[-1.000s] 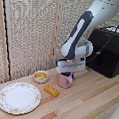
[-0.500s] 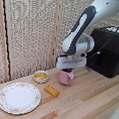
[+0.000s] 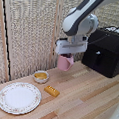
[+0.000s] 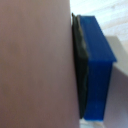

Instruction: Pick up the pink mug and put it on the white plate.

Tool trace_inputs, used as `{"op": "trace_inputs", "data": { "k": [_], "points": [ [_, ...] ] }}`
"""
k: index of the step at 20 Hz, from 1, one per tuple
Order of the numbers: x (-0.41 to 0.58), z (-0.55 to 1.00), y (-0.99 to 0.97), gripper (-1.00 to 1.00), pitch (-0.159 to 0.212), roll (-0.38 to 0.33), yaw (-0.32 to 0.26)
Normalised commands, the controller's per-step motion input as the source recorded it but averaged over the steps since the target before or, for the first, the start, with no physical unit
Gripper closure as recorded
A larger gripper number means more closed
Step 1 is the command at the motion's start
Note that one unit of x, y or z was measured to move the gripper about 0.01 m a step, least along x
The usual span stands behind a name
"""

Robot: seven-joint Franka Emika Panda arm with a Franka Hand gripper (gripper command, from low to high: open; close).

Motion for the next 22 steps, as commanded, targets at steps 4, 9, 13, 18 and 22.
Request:
{"op": "trace_inputs", "data": {
  "k": [4,9,13,18,22],
  "points": [
    [0.333,0.33,0.90,1.00,0.085,0.000,0.028],
    [0.341,0.25,0.91,1.00,0.072,0.000,0.021],
    [0.366,0.19,0.91,1.00,0.063,0.000,0.013],
    [0.400,0.12,0.90,1.00,0.059,-0.001,0.006],
    [0.466,-0.02,0.86,1.00,0.054,-0.013,0.000]
  ]
}}
